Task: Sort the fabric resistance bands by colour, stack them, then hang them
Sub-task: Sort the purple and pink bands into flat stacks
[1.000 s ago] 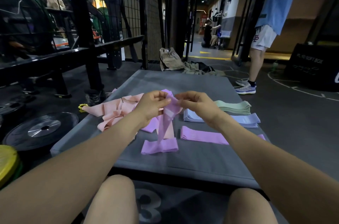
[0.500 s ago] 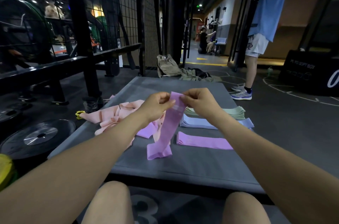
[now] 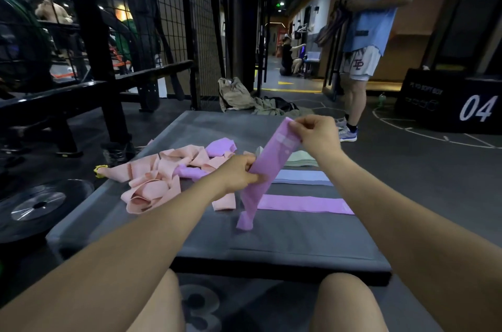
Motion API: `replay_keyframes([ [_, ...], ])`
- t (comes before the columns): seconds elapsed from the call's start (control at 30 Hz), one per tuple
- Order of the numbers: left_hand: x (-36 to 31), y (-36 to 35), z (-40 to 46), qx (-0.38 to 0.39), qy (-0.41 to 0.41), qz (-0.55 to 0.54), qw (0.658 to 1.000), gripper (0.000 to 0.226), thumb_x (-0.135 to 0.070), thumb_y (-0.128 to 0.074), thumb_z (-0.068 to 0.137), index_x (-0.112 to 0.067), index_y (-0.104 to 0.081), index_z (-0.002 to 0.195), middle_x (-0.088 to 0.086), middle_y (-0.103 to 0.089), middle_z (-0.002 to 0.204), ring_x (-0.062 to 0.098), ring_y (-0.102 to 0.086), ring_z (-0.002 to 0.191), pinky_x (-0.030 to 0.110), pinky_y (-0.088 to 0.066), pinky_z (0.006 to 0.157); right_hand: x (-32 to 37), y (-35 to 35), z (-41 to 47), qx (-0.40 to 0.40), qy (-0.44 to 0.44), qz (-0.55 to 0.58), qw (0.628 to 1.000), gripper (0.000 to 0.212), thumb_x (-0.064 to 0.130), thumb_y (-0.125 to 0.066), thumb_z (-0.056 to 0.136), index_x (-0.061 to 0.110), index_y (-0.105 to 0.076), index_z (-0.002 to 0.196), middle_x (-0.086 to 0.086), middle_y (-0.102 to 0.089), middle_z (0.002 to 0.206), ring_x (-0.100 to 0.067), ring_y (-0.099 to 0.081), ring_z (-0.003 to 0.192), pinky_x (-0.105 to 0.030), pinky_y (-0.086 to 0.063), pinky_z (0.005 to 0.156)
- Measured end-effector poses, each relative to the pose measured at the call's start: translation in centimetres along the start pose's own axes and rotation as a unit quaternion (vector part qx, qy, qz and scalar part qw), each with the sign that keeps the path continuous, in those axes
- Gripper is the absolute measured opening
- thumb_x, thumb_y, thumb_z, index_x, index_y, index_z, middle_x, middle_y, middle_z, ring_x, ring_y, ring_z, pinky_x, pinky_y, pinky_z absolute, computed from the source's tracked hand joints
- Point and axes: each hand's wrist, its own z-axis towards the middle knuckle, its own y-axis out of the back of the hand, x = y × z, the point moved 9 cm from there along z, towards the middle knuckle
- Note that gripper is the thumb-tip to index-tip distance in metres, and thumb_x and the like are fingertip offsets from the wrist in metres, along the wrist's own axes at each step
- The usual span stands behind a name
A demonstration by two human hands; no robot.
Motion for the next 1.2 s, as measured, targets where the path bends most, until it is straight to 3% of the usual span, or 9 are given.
replay_keyframes([
  [0.1,1.6,-0.8,-0.5,0.034,0.029,0.073,0.996,0.020,-0.017,-0.069,0.082,-0.008,-0.054,0.073,0.006,-0.044,0.077,0.018,-0.038,0.075,0.030,-0.031,0.068,-3.2,3.3,-0.1,-0.070,-0.062,0.012,0.996,0.013,0.021,-0.067,0.086,0.010,-0.073,0.085,-0.002,-0.064,0.074,-0.014,-0.054,0.067,-0.032,-0.047,0.071],
  [0.2,3.0,-0.8,-1.3,0.061,0.066,0.113,0.990,0.014,-0.019,-0.066,0.084,-0.007,-0.059,0.082,0.004,-0.050,0.081,0.017,-0.043,0.076,0.026,-0.034,0.069,-6.7,6.1,-0.9,-0.128,-0.119,0.030,0.984,0.016,0.022,-0.068,0.085,0.007,-0.073,0.091,-0.005,-0.062,0.077,-0.016,-0.053,0.072,-0.027,-0.043,0.070],
  [0.43,7.6,1.2,-2.2,0.068,0.165,0.229,0.957,0.026,-0.031,-0.058,0.090,-0.021,-0.050,0.068,-0.004,-0.045,0.069,0.010,-0.039,0.061,0.021,-0.029,0.054,-13.1,9.0,-2.6,-0.159,-0.219,0.004,0.963,0.018,0.026,-0.068,0.085,0.010,-0.072,0.091,-0.009,-0.063,0.082,-0.021,-0.054,0.073,-0.027,-0.042,0.071],
  [0.5,8.6,1.5,-2.0,0.048,0.189,0.195,0.961,0.020,-0.027,-0.056,0.092,-0.017,-0.053,0.075,-0.001,-0.049,0.076,0.013,-0.043,0.067,0.022,-0.034,0.060,-14.1,9.3,-3.0,-0.166,-0.229,0.005,0.959,0.016,0.025,-0.067,0.085,0.010,-0.072,0.091,-0.009,-0.063,0.083,-0.022,-0.055,0.075,-0.028,-0.043,0.072],
  [0.6,9.8,1.1,-1.5,-0.018,0.233,-0.036,0.972,0.011,-0.013,-0.052,0.094,-0.012,-0.054,0.083,0.004,-0.058,0.083,0.016,-0.054,0.073,0.026,-0.050,0.067,-15.6,9.8,-3.3,-0.179,-0.238,-0.003,0.955,0.015,0.021,-0.066,0.085,0.008,-0.072,0.091,-0.009,-0.062,0.082,-0.023,-0.056,0.075,-0.031,-0.047,0.074],
  [0.67,10.2,0.6,-0.9,-0.068,0.249,-0.183,0.949,0.013,-0.004,-0.051,0.094,-0.011,-0.053,0.084,0.004,-0.060,0.082,0.014,-0.058,0.072,0.024,-0.055,0.059,-16.7,10.2,-3.4,-0.183,-0.247,-0.006,0.951,0.016,0.021,-0.067,0.085,0.007,-0.072,0.091,-0.008,-0.063,0.082,-0.023,-0.056,0.076,-0.031,-0.046,0.074],
  [0.77,10.7,0.3,0.6,-0.126,0.250,-0.261,0.924,0.013,-0.001,-0.053,0.092,-0.011,-0.054,0.086,0.003,-0.060,0.080,0.009,-0.059,0.067,0.021,-0.053,0.059,-18.5,10.8,-3.3,-0.172,-0.264,-0.025,0.949,0.018,0.023,-0.067,0.085,0.007,-0.072,0.093,-0.008,-0.062,0.082,-0.021,-0.055,0.076,-0.027,-0.042,0.071],
  [1.0,11.0,-0.9,3.6,-0.201,0.240,-0.229,0.922,0.025,0.004,-0.053,0.090,-0.013,-0.050,0.072,0.007,-0.056,0.081,0.012,-0.055,0.070,0.017,-0.051,0.045,-21.6,11.5,-2.8,-0.139,-0.272,-0.100,0.947,0.018,0.015,-0.067,0.083,0.008,-0.072,0.099,-0.012,-0.068,0.094,-0.020,-0.055,0.080,-0.024,-0.040,0.072],
  [1.2,11.9,-1.7,4.6,-0.208,0.239,-0.125,0.940,0.023,0.005,-0.059,0.085,-0.012,-0.054,0.069,0.018,-0.062,0.099,0.029,-0.061,0.091,0.036,-0.058,0.071,-23.4,10.9,-2.6,-0.097,-0.266,-0.168,0.944,0.015,0.019,-0.068,0.083,0.010,-0.072,0.095,-0.014,-0.068,0.100,-0.026,-0.057,0.083,-0.027,-0.043,0.075],
])
